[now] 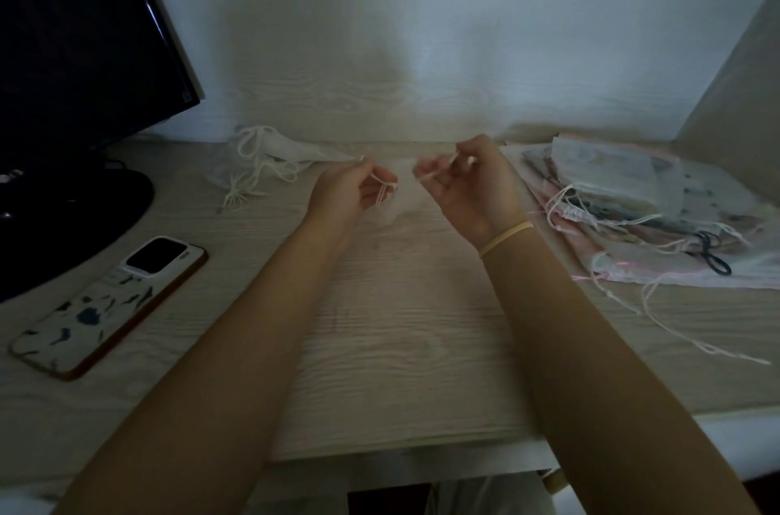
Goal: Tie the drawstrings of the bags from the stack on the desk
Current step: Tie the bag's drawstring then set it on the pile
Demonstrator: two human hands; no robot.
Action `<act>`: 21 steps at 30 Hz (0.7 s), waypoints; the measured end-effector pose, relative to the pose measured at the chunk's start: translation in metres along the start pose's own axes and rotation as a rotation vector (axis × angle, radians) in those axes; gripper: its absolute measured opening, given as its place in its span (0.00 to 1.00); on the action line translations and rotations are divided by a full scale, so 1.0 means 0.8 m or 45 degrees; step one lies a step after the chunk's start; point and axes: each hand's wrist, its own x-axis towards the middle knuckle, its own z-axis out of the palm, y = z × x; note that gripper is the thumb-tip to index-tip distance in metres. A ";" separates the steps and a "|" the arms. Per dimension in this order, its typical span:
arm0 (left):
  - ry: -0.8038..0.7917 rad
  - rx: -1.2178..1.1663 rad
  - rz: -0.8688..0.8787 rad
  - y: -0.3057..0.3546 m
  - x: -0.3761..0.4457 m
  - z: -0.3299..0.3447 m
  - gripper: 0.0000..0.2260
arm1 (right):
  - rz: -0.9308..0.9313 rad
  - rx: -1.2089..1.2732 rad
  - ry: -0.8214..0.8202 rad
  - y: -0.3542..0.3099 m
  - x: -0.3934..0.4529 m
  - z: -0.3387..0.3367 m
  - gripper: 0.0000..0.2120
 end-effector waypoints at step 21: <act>-0.019 -0.196 -0.083 0.003 0.007 -0.020 0.16 | -0.336 -2.225 -0.184 0.021 0.000 -0.010 0.11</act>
